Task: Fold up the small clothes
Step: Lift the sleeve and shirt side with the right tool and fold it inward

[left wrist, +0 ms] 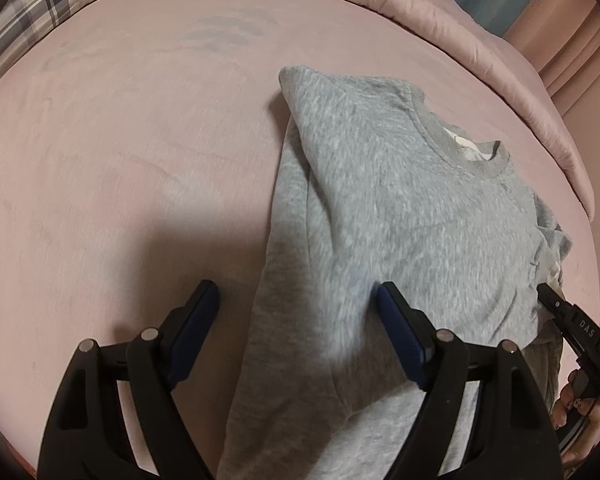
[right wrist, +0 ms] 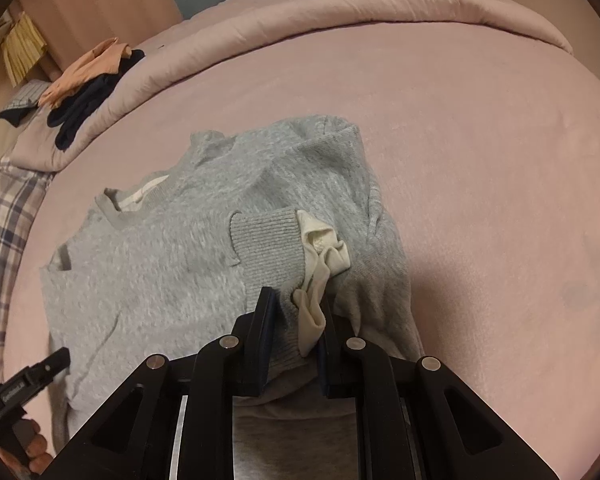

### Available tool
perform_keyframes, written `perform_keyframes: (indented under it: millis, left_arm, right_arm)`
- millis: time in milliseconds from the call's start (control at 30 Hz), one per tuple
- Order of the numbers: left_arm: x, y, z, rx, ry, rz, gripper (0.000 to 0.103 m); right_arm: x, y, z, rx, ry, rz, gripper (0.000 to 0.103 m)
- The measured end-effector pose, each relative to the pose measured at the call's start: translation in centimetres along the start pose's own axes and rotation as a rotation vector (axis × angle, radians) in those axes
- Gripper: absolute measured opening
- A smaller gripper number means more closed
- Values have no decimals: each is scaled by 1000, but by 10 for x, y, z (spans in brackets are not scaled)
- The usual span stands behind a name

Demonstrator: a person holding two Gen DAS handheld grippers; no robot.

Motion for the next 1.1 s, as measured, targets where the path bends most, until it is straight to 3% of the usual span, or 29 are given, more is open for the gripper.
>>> perform_keyframes:
  millis: [733,800,1033,1100]
  left_arm:
    - [38,-19,-3,54,-37,-35,81]
    - [44,-21,-2,55,-23,-42,81]
    - [57,-39,1,121,-8,-42,81]
    - [56,-49,3,128,-4,-18,85]
  right_arm:
    - [-2,-1,-7,41,-25,-4,18]
    - [-3,-3,-8,61,-37,-17,28]
    - [-1,-14,-10,68,-59,-47,44]
    - [0,-23,-12,74,-70,-46,64]
Point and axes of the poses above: each gripper's, at about its wrist camera, not at the fingertips, and y roughly the way its jaws point, z to its right, x to its underside, the point moved 2 cm from there along y, roughly the way its jaws point, and after that the axes turned 4 degrees about -z, right-handed, at the moved point
